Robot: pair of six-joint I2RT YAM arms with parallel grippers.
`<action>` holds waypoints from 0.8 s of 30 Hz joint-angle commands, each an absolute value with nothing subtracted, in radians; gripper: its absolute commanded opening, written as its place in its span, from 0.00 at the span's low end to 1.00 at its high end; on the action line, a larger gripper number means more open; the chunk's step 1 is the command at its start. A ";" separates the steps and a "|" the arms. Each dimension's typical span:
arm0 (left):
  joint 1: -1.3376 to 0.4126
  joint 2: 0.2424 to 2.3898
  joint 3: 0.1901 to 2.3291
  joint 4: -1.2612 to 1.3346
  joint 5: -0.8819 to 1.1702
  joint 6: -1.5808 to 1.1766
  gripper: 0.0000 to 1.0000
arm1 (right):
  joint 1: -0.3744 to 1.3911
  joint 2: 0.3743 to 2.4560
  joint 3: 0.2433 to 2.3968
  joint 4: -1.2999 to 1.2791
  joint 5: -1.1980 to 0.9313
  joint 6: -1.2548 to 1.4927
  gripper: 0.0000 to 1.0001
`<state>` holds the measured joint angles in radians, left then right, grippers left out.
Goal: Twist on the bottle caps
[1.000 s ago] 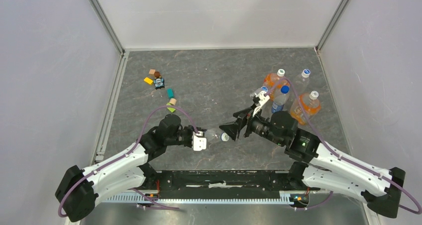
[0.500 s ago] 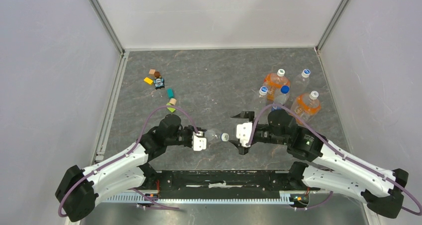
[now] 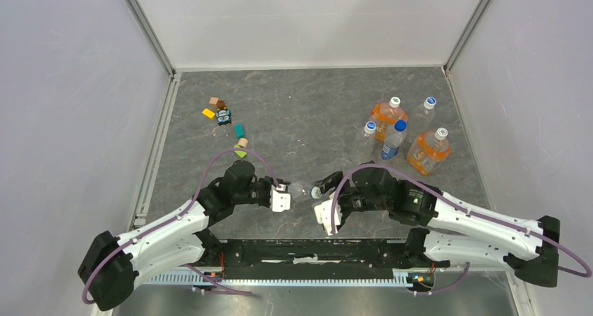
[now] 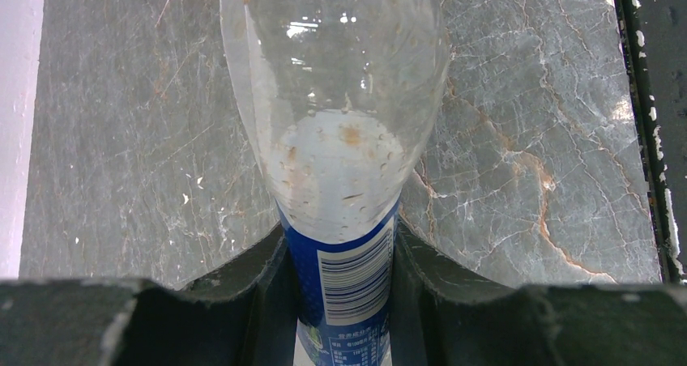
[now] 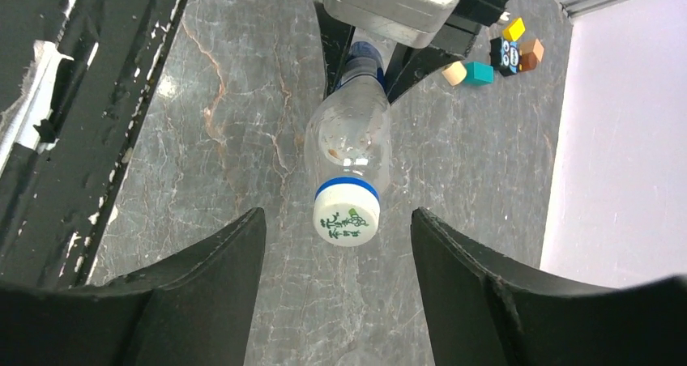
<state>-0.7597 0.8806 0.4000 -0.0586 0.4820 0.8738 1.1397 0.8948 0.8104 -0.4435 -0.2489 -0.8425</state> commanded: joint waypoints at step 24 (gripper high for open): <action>-0.765 0.882 0.434 -0.044 0.514 0.886 0.43 | 1.193 0.982 0.868 -0.369 -0.096 -0.635 0.01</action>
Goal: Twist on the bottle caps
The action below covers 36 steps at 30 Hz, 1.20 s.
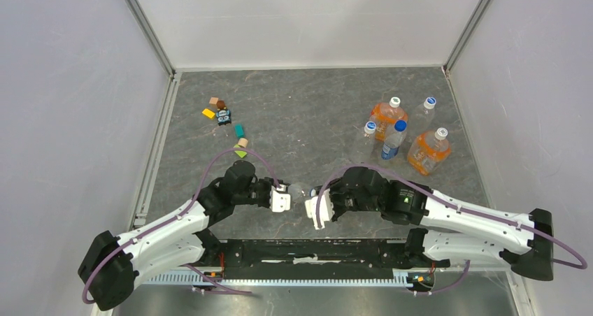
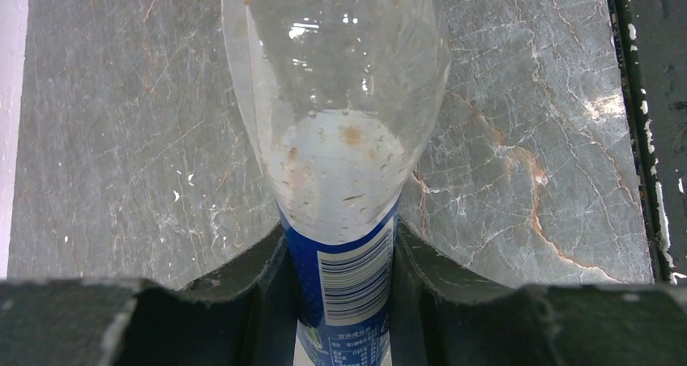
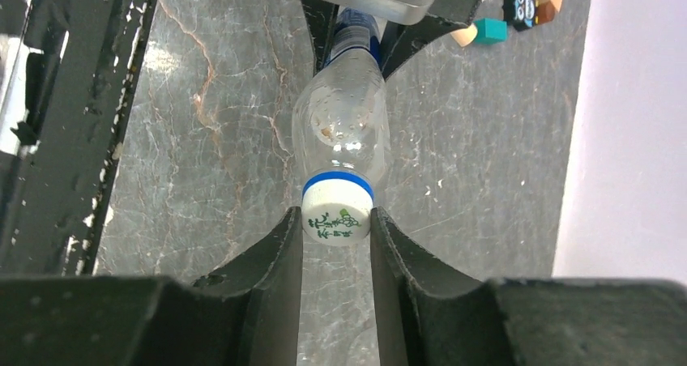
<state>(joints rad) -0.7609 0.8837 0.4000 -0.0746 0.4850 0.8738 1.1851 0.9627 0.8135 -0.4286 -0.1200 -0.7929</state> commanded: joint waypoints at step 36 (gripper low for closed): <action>-0.767 0.868 0.436 -0.047 0.517 0.885 0.43 | 0.997 0.945 0.759 -0.065 -0.016 0.832 0.27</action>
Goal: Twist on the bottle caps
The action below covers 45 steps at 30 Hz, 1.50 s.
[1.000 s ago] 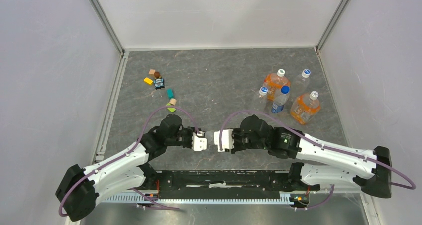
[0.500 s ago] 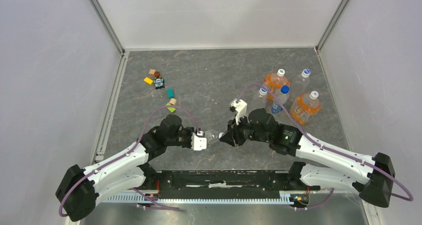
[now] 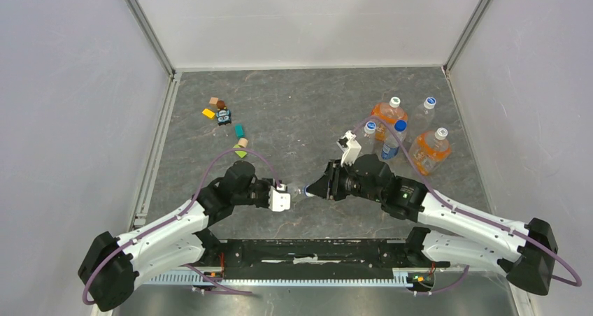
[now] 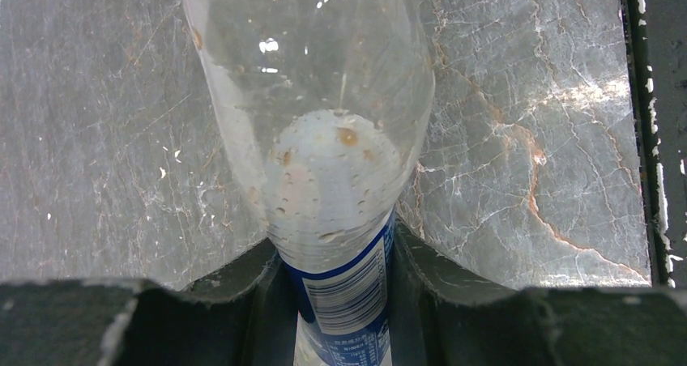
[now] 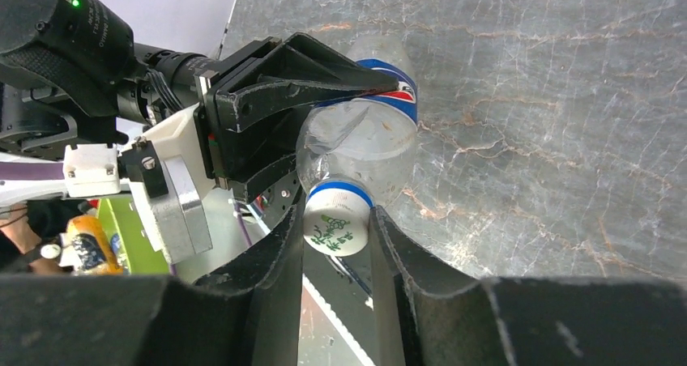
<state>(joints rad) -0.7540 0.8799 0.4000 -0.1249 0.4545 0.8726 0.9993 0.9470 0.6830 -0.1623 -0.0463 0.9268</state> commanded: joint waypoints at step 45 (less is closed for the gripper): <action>-0.770 0.893 0.444 -0.071 0.509 0.885 0.43 | 1.172 0.967 0.894 -0.460 -0.193 -0.903 0.61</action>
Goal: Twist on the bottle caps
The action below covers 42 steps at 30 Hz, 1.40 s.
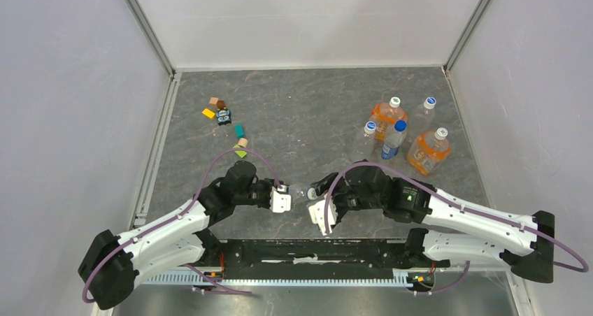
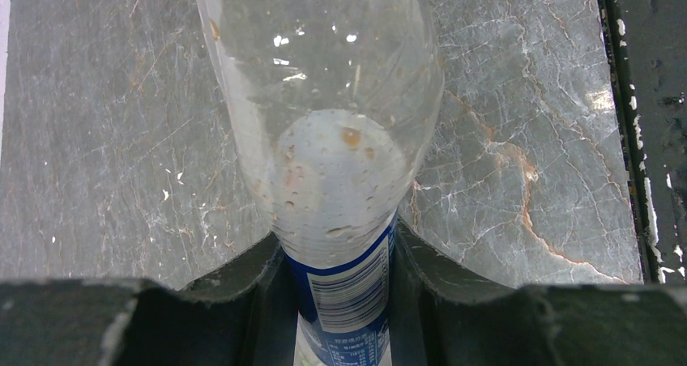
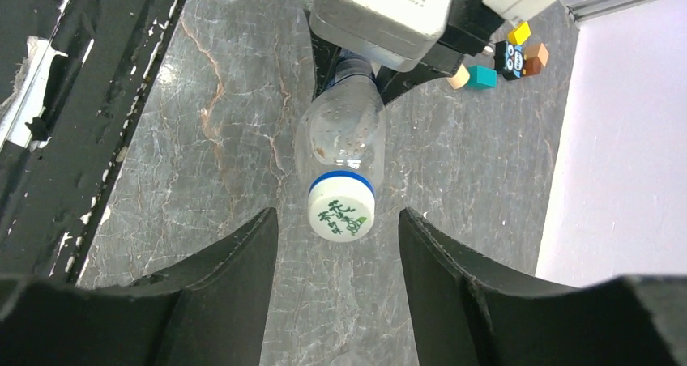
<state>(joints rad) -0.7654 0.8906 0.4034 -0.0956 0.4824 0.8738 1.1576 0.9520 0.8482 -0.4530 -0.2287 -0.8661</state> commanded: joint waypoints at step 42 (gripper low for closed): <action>-0.773 0.873 0.446 -0.074 0.506 0.885 0.43 | 0.987 1.079 0.964 -0.261 -0.139 0.174 0.00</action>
<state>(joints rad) -0.7586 0.8963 0.4061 -0.1337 0.4397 0.8680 1.0557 1.0897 0.9070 -0.3824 -0.1127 -0.0261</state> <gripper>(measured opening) 0.431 0.356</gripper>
